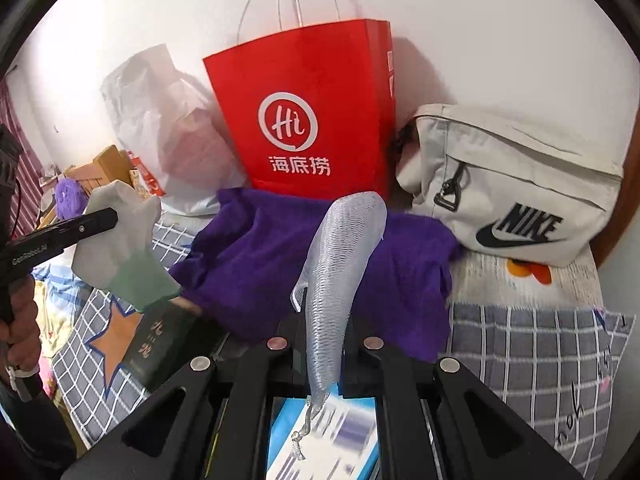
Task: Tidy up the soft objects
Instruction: 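Carry the glove and mesh bag with both tools toward the purple towel, then lower both items onto the purple towel and open both tools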
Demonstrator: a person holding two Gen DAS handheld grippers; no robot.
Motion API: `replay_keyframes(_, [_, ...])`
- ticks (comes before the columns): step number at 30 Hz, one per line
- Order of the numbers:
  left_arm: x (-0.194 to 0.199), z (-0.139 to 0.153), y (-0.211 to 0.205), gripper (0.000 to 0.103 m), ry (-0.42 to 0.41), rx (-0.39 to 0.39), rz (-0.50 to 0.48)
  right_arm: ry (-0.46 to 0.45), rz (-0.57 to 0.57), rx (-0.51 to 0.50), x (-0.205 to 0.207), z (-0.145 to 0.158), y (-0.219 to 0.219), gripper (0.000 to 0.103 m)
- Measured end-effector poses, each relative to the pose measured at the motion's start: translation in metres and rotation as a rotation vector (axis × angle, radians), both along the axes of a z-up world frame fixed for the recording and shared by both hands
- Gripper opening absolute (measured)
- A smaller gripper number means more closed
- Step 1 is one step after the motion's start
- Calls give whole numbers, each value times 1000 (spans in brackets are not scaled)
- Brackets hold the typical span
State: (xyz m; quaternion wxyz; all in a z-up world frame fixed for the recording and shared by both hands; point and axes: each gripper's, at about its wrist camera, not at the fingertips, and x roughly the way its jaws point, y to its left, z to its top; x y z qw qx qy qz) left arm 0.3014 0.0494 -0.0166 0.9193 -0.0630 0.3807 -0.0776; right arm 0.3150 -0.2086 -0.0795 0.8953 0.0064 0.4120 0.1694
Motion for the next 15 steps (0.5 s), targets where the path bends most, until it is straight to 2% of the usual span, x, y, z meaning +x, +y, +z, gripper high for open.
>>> replay_keyframes(5, [34,-13,-8,6,36,-15,-21,26,11,4,28,-12,2,8])
replay_keyframes(10, [68,-33,-15,6,85,-11,-36,84,23,24,58,-37,5,9])
replay_keyframes(15, [100,-60,-19,6,139,-7,-42,116,44,-5,79,-62,5,10])
